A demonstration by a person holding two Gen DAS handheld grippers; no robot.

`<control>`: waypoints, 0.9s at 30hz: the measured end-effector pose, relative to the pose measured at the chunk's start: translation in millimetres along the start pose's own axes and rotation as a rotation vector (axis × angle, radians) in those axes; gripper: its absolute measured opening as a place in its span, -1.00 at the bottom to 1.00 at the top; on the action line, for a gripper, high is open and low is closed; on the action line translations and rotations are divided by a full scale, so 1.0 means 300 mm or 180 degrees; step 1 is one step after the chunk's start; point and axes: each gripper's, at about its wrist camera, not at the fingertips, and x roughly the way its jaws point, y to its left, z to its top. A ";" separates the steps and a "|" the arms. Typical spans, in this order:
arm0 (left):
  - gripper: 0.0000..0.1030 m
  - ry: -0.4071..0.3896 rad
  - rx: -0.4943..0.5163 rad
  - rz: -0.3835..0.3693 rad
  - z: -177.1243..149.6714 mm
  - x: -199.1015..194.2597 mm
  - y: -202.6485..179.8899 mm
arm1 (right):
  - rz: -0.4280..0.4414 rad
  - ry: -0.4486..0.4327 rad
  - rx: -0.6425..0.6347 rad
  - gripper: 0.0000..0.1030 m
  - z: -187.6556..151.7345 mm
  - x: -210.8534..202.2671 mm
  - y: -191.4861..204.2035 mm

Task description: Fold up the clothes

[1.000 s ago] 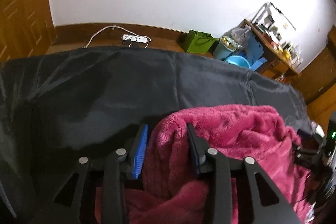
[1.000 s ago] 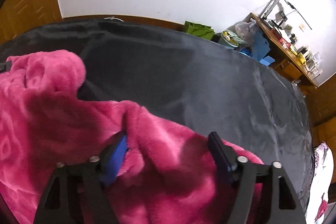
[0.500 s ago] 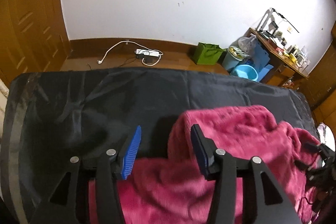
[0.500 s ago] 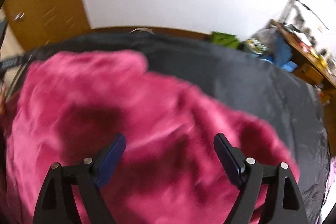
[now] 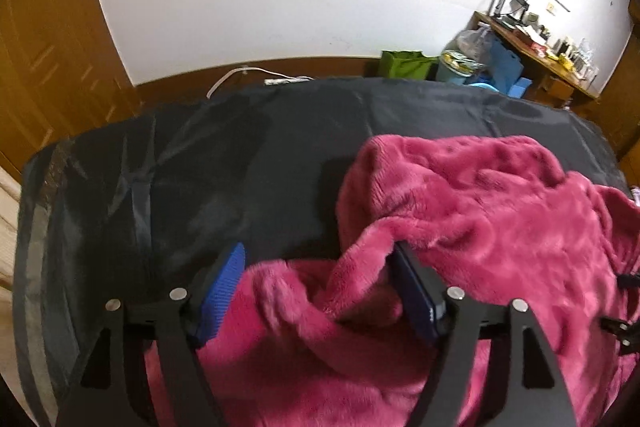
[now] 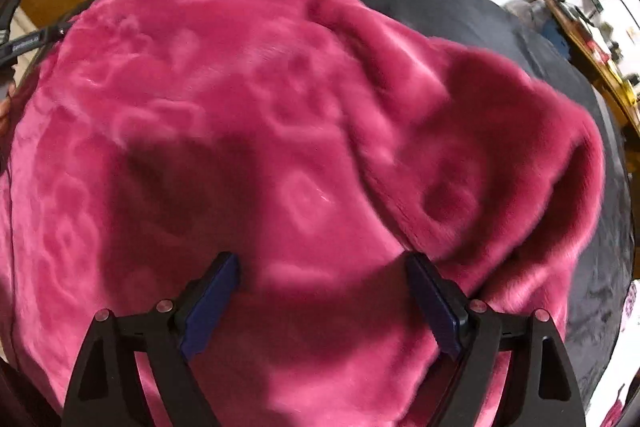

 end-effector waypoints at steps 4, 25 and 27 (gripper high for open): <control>0.53 -0.0005 0.0073 0.0232 0.028 -0.019 -0.040 | -0.0121 -0.0016 0.0030 0.70 -0.005 -0.026 0.013; 0.53 0.0639 -0.0339 0.0293 -0.227 -0.087 0.002 | 0.0430 0.0192 -0.0676 0.76 -0.188 -0.114 0.565; 0.55 0.0638 -0.0463 0.0316 -0.233 -0.059 0.043 | 0.0313 0.0212 -0.0845 0.87 -0.239 -0.117 0.582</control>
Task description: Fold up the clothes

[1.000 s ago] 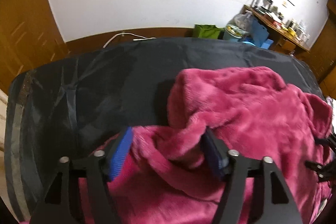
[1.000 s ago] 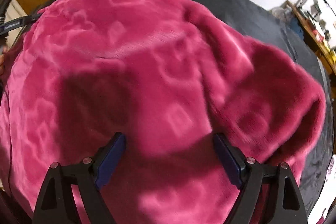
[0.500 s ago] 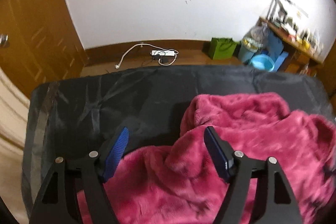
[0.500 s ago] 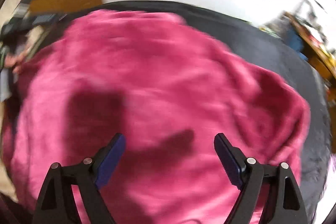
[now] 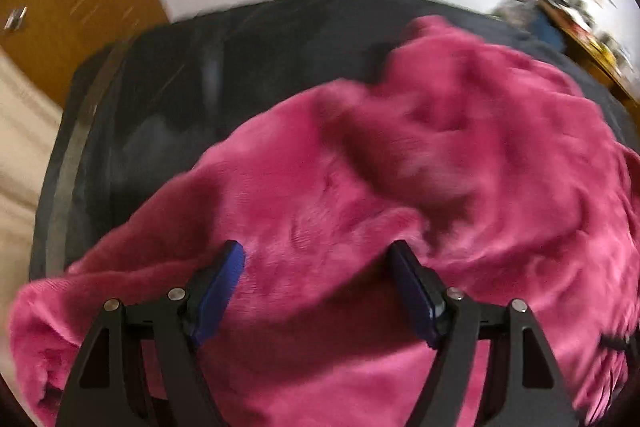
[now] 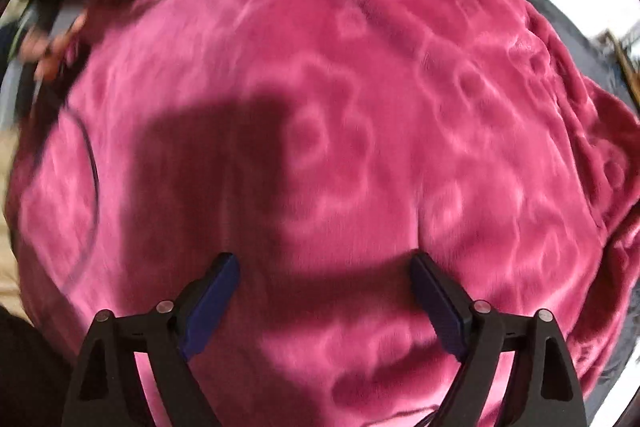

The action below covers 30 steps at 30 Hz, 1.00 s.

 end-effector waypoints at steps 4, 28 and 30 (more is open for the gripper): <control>0.57 -0.0083 0.0127 0.0166 0.011 0.005 -0.027 | -0.0023 -0.0017 0.0056 0.98 -0.084 -0.008 0.009; 0.59 0.0522 0.0820 -0.0277 -0.641 -0.244 -0.293 | -0.0008 -0.0012 -0.0019 0.98 -0.463 -0.120 0.140; 0.60 0.0466 0.0808 -0.0213 -0.697 -0.254 -0.284 | -0.0038 -0.0016 -0.0087 0.99 -0.502 -0.129 0.152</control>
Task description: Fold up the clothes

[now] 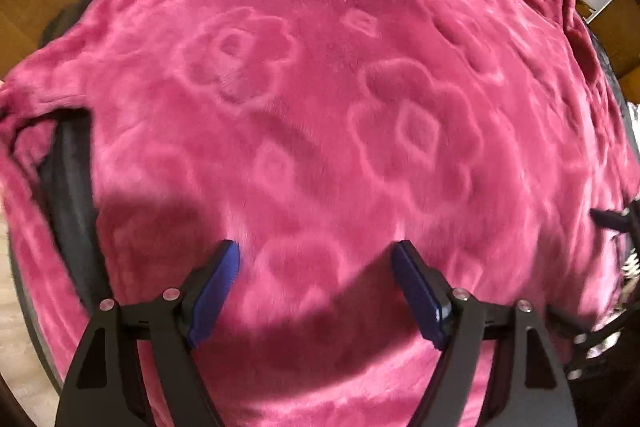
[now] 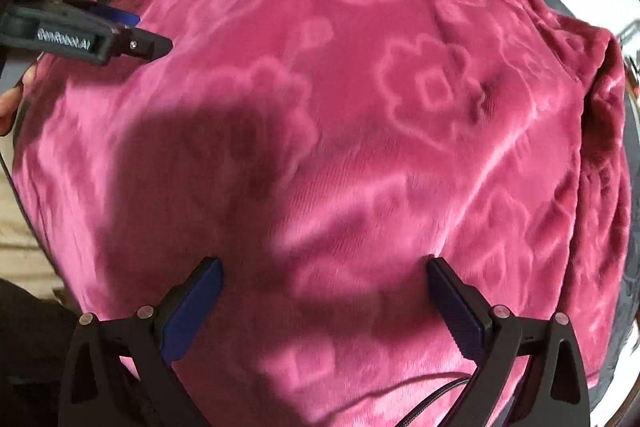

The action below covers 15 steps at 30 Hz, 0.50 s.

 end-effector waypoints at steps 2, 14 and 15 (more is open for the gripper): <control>0.61 -0.0043 -0.0106 0.0011 -0.047 -0.009 0.010 | -0.0019 -0.0018 -0.0040 0.99 -0.038 -0.011 0.008; 0.69 -0.0374 -0.0326 0.0216 -0.260 -0.045 0.049 | -0.0005 -0.0220 -0.0019 0.99 -0.249 -0.068 0.016; 0.69 -0.0391 -0.0340 0.0229 -0.270 -0.045 0.051 | -0.0003 -0.0235 -0.0019 0.99 -0.264 -0.072 0.015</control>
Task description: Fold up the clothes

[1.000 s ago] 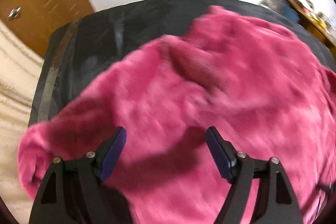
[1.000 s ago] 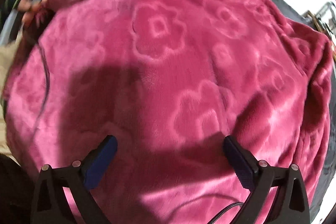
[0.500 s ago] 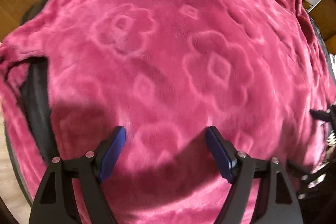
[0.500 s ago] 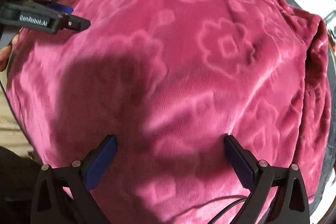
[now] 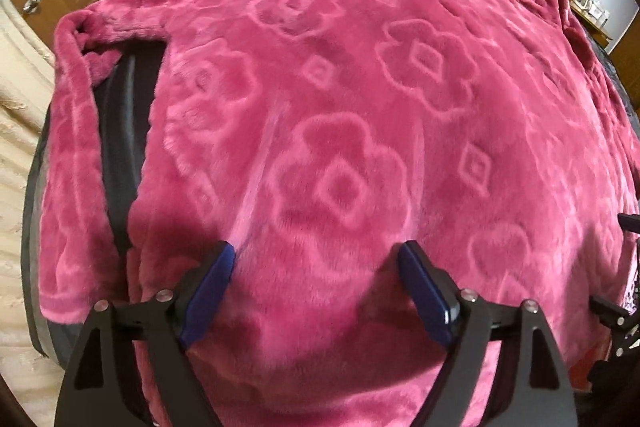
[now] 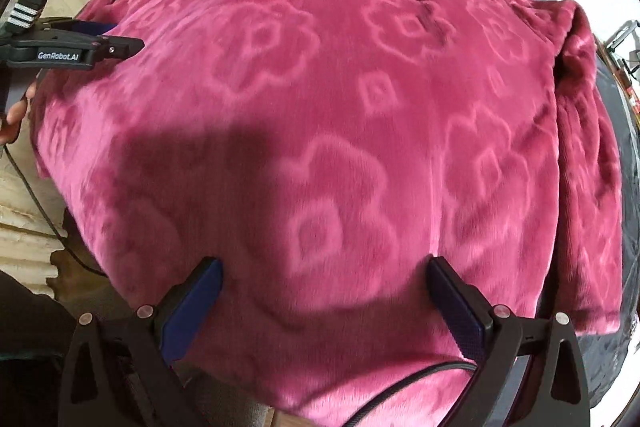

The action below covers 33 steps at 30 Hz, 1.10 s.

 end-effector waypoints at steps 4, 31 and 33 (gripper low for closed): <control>0.72 -0.0068 -0.0063 0.0046 -0.037 -0.003 0.012 | 0.0014 -0.0060 0.0015 0.99 -0.052 -0.020 0.002; 0.95 -0.0197 -0.0258 -0.0253 0.139 -0.099 -0.119 | 0.0347 -0.0972 0.2649 0.85 -0.304 -0.221 -0.853; 0.95 -0.0200 -0.0171 -0.0317 0.184 -0.101 -0.165 | 0.0316 -0.0958 0.2925 0.75 -0.398 -0.245 -0.999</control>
